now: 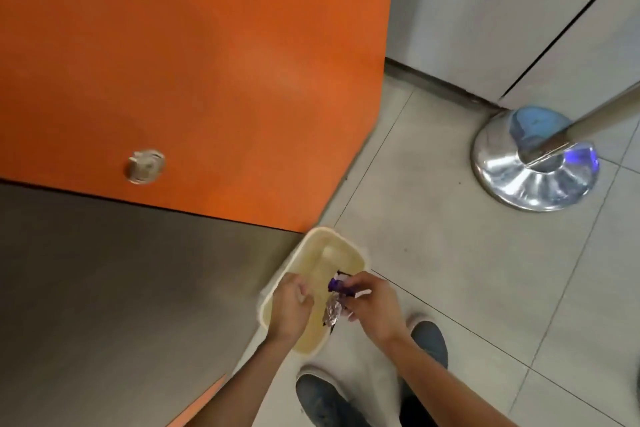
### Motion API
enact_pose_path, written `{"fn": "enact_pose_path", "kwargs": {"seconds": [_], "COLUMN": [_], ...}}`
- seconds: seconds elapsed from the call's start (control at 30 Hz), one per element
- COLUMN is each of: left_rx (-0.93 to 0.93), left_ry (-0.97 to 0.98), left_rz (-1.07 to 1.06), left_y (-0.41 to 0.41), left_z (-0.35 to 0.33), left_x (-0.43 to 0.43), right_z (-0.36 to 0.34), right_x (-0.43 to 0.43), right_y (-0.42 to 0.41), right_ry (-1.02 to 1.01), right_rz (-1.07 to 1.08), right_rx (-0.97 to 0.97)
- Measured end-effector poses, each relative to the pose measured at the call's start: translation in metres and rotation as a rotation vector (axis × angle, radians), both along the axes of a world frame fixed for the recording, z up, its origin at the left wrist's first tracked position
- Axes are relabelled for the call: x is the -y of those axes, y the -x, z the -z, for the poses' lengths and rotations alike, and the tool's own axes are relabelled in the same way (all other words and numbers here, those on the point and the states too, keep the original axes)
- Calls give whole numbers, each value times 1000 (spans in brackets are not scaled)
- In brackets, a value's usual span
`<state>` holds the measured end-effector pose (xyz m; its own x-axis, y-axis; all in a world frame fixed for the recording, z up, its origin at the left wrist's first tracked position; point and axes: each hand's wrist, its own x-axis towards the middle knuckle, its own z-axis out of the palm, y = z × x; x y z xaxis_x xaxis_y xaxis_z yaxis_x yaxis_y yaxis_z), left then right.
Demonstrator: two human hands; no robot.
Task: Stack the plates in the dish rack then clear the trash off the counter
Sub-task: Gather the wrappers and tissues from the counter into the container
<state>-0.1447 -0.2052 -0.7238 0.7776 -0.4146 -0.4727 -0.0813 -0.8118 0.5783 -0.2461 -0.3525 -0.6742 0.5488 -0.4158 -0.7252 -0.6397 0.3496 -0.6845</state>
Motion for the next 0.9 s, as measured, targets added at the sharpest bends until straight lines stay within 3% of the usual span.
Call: {"fn": "enact_pose_path", "kwargs": {"seconds": [0.2,0.3,0.4,0.5,0.63,0.77,0.9], "left_rx": [-265,-341,-320,-318,-296,-338,-370], "left_ry": [-242,-118,56,129,152,159,213], "left_rz": [237,-21,-433,-593,-532,-414,-452], "left_y": [-3,-1,7,15,23,33,39], "left_z": [97,99,73,45,13,-33,-89], "left_x": [4,-5,-15,-24,-35,-40,-38], "right_z": [40,50,58,64,63,31,-23], "right_x": [12,4,-12,-24,-34,-35,-34], "right_y": [3,3,-4,-19,-34,-27,-13], "right_ry": [-7,6,18,57,28,-6,-55], "right_rz": [0,8,-11,-196,-440,-448,-351], "right_rx": [73,76,57,-15,-149,-205,-133]}}
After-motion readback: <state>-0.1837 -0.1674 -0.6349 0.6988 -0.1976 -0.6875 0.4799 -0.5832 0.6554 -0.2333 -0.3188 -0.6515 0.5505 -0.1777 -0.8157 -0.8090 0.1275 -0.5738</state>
